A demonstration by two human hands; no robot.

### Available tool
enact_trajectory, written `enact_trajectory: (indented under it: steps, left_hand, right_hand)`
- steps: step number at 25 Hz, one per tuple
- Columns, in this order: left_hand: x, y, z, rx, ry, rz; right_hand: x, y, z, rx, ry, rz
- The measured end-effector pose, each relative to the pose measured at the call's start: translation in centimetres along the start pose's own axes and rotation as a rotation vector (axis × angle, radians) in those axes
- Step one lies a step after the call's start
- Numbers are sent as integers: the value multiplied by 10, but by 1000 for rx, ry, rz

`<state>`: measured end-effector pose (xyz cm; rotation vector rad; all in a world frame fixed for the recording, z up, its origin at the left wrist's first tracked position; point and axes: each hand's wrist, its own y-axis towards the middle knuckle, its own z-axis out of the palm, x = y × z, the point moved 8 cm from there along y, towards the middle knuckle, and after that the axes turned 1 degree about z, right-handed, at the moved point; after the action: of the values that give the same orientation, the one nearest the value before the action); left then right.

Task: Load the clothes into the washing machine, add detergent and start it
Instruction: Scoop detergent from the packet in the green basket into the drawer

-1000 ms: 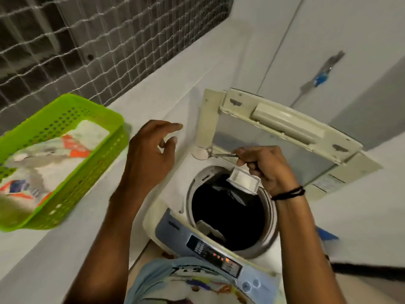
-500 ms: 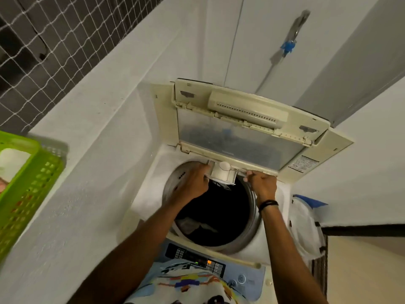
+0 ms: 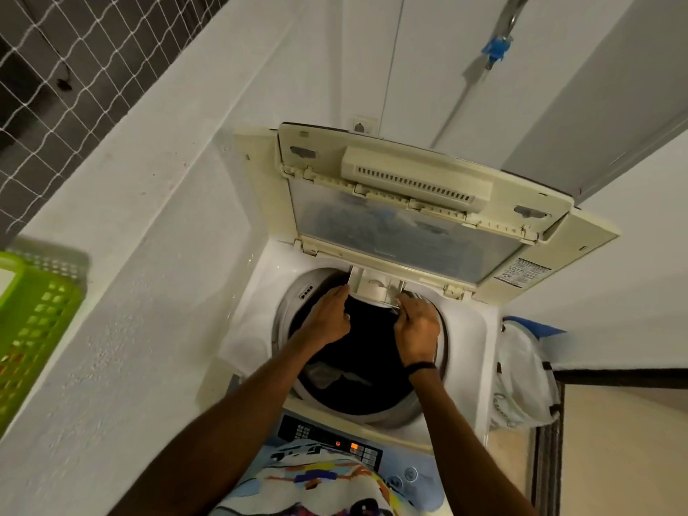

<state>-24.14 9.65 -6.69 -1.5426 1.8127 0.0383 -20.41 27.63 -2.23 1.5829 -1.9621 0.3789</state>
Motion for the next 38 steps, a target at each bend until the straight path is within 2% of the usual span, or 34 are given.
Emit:
enact_trajectory:
  steps: [2, 3, 7, 10, 12, 15, 18, 23, 27, 29, 32, 35, 38]
  left_hand:
    - [1, -1, -1, -8, -17, -1]
    - [0, -1, -1, -7, -22, -1]
    - [-1, -5, -7, -37, -47, 10]
    - [0, -15, -23, -110, -97, 14]
    - [0, -28, -43, -209, -125, 25]
    - [-2, -63, -85, -345, -179, 58]
    - [-10, -117, -144, -539, -297, 112]
    - [-2, -247, -254, -945, -380, 133]
    - [35, -355, -308, -1194, -412, 16]
    - [63, -405, -319, -1299, -401, -96]
    - [111, -462, -322, -1391, -303, -304]
    - [151, -490, -318, -1390, -270, -474]
    - [165, -497, -313, -1380, -278, -503]
  right_hand:
    - [-3, 2, -3, -40, 6, 46]
    - [-8, 2, -6, -68, 67, 129]
    - [-39, -8, -18, -129, 424, 683]
    - [-45, -21, -22, -172, 759, 945]
    - [-35, -25, -26, -163, 932, 1005]
    - [2, -25, -43, -105, 1059, 966]
    - [55, -23, -57, -1, 1171, 847]
    - [196, -32, -52, 432, 1284, 555]
    - [314, -58, -36, 716, 1193, 292]
    - [366, -72, -30, 770, 1119, 77]
    - [434, -94, -23, 699, 865, -351]
    - [486, -123, -12, 437, 468, -805]
    - [524, -147, -3, 264, 198, -1048]
